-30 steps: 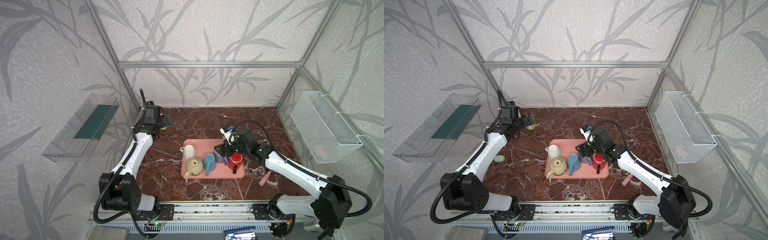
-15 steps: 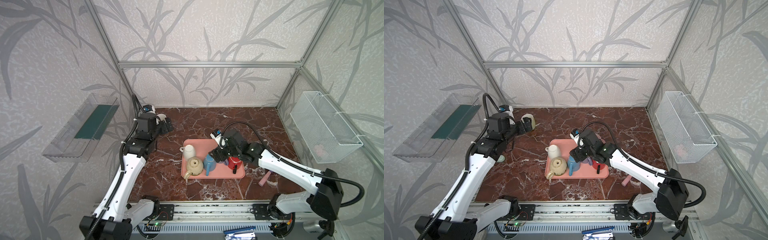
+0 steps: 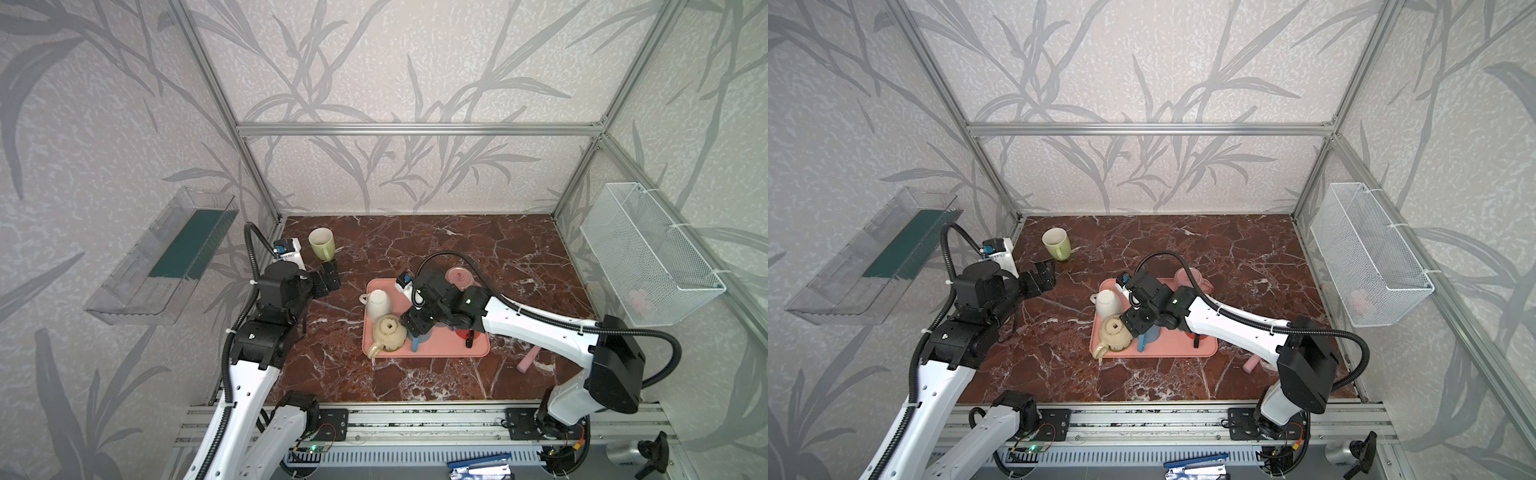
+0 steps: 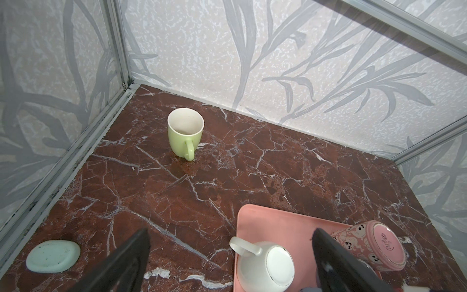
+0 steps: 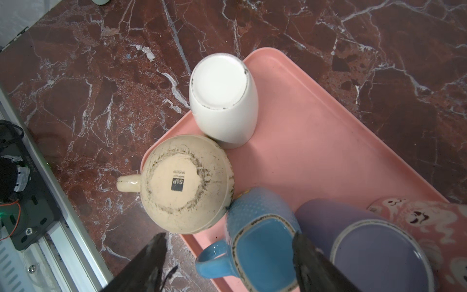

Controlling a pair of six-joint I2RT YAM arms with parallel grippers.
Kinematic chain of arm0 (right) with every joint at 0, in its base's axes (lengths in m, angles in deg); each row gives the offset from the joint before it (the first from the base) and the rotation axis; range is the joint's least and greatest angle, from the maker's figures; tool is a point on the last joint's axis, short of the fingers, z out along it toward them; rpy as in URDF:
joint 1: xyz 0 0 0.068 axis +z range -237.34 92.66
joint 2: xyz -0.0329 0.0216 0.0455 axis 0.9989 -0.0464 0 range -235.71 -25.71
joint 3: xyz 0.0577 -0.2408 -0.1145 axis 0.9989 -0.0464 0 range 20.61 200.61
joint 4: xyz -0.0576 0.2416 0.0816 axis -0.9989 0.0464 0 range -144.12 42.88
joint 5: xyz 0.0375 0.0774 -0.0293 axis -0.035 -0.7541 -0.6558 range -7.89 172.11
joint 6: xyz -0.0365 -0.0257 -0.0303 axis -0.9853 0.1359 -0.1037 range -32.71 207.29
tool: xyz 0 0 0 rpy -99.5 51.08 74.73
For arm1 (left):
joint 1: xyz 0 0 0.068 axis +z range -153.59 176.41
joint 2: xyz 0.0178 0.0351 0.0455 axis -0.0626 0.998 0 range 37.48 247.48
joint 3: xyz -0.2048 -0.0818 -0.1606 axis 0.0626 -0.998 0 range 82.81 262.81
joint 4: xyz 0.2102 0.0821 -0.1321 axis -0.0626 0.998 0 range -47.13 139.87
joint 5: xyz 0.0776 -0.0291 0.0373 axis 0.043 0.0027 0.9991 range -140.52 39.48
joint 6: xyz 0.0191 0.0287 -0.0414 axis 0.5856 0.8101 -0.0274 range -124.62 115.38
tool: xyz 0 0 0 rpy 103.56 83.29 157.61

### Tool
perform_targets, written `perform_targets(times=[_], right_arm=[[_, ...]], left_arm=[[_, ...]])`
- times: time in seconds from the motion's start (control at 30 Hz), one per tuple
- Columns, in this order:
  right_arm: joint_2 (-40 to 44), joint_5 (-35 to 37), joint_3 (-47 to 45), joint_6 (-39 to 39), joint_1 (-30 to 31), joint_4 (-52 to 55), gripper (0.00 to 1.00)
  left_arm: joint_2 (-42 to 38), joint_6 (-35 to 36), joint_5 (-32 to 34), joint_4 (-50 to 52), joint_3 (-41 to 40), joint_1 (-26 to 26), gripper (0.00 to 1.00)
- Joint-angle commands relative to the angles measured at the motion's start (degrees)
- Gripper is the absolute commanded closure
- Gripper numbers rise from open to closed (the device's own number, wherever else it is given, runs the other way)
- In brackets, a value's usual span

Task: Turn the mug right side up
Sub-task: Pick up the mug from the tray.

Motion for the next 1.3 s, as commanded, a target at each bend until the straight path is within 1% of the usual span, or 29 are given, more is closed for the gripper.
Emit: perform_targets(times=[0.0,0.13,0.3,0.5,0.67,0.83,1.03,1.27], right_arm=[[-1.6,1.3,3.7,0.7,0.3,2.2,0.22],[-2.0,2.7,5.7,1.2,0.3,5.1,0.25],[-0.4,4.7,6.6,5.0,0.3,11.0,0.3],[3.0,4.3,4.0,8.9,0.5,14.7,0.32],[5.5,4.3,-0.4,11.3,0.7,14.0,0.32],[4.9,2.7,-3.5,13.4,0.7,11.3,0.32],[2.1,0.0,-3.3,15.1,0.8,9.3,0.33],[-1.2,-0.3,-2.5,15.1,0.9,8.3,0.35]], left_arm=[[-0.3,0.6,-1.1,0.0,-1.4,-0.5,0.03],[0.7,-0.3,-3.4,0.2,-1.3,-0.7,0.05],[1.1,-1.3,-5.3,0.3,-1.3,-1.2,0.06],[1.5,-1.0,-5.5,0.6,-1.3,-2.1,0.06],[2.1,-0.9,-5.7,0.8,-1.2,-2.9,0.06],[2.2,-0.8,-5.6,0.8,-1.3,-3.3,0.06],[2.4,-0.7,-5.5,0.9,-1.3,-3.7,0.06],[2.1,-0.3,-5.2,1.1,-1.4,-4.2,0.06]])
